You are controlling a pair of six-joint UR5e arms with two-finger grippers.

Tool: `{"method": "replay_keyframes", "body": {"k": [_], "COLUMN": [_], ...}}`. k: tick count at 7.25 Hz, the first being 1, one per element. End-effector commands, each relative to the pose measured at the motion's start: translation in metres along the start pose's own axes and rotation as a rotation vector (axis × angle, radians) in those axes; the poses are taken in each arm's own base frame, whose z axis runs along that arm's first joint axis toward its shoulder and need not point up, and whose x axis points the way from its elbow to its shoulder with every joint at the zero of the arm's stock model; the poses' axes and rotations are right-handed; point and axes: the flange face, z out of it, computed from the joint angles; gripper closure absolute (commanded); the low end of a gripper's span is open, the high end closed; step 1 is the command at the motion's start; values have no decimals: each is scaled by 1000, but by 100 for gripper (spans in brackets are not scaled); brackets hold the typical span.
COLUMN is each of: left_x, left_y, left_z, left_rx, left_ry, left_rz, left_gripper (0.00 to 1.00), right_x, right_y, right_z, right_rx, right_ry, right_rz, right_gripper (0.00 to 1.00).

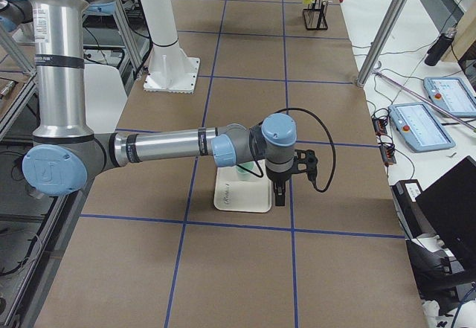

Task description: Left arm grabs green cup and hands to right arm on tray

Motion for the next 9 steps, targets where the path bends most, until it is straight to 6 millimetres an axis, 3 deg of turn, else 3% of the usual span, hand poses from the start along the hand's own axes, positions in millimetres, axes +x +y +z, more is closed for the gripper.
{"method": "replay_keyframes", "body": {"k": [1,2,4,5,7,9], "left_x": [-50,-60,-56,-54,-35,-38], "left_y": [45,49,45,36,19,31], "left_z": [12,-1,3,-8,-48,-44], "left_rx": [-21,9,-15,-35,-92,-121], "left_ry": [167,181,183,137,73,87], "left_rz": [-161,-188,-191,-202,-231,-216], "left_gripper": [0,0,0,0,0,0], "right_x": [20,21,24,23,21,20], "right_y": [13,14,18,18,18,17], "right_z": [5,7,8,8,6,5], "right_rx": [-18,-21,-26,-25,-21,-20], "right_ry": [-77,-75,-75,-77,-80,-80], "right_rz": [36,41,46,47,41,40], "right_gripper": [0,0,0,0,0,0]}}
